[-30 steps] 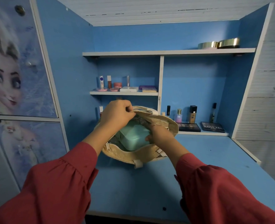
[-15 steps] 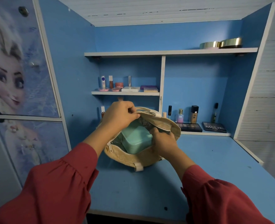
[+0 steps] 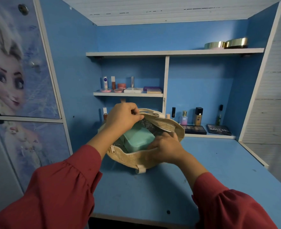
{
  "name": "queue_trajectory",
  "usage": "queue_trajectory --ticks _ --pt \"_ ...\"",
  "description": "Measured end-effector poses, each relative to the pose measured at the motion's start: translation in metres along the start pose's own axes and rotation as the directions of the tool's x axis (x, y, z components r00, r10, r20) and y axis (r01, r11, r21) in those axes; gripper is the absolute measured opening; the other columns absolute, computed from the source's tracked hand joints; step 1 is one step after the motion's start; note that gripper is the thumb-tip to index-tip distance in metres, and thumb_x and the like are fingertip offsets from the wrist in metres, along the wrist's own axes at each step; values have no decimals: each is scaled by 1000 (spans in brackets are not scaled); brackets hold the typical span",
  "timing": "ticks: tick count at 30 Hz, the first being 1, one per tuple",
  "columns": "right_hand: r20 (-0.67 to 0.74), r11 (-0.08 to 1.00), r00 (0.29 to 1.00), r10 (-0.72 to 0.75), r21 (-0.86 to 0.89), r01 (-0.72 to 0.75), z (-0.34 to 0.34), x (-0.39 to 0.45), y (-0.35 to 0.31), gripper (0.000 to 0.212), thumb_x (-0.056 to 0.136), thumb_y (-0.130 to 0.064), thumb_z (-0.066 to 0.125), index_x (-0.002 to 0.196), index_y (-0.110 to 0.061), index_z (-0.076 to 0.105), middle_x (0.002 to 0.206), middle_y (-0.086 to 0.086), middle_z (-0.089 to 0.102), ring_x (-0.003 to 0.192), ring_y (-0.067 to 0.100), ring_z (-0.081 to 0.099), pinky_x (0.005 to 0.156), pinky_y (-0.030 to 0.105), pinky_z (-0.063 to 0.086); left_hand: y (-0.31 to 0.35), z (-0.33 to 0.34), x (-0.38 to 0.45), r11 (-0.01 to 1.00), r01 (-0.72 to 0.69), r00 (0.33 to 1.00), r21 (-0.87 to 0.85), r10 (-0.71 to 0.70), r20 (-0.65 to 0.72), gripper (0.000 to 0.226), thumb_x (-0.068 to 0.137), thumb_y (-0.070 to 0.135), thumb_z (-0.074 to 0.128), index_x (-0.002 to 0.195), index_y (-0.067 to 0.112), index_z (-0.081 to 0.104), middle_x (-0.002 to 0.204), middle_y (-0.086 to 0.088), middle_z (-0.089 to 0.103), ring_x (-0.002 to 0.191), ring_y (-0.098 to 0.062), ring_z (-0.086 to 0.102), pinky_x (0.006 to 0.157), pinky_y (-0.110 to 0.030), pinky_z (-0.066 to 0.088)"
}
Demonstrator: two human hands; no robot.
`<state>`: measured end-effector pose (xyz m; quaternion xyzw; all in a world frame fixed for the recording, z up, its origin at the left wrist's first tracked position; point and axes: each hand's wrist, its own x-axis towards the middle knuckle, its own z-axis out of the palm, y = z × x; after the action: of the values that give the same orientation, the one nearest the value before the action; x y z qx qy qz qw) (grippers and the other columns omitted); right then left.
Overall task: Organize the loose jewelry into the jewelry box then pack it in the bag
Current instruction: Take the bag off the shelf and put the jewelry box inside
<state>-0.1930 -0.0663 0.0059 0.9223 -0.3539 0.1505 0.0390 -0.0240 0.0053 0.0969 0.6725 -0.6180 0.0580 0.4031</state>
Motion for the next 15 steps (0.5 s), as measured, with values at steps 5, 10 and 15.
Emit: queue_trajectory --ticks 5,10,15 --pt "149 969 988 45 235 -80 -4 4 -20 52 85 -66 50 60 -21 57 65 -4 56 77 16 49 68 23 32 -3 0 0 1000 1 1000 -24 -1 29 17 76 37 76 73 23 68 72 8 66 71 -13 62 66 -37 52" --pt "28 931 970 242 274 -240 9 13 -33 36 91 -47 54 110 -17 54 106 7 63 97 27 59 71 33 44 -4 -2 -2 999 -4 997 -42 7 75 15 75 36 78 72 25 68 72 9 66 72 -12 62 69 -40 54" --pt "69 839 881 468 280 -467 21 26 -51 104 69 -71 65 147 -22 16 131 17 33 121 40 42 100 45 39 -2 -1 -1 999 -16 997 -43 19 76 14 75 36 77 72 26 68 71 9 66 71 -12 62 70 -41 54"
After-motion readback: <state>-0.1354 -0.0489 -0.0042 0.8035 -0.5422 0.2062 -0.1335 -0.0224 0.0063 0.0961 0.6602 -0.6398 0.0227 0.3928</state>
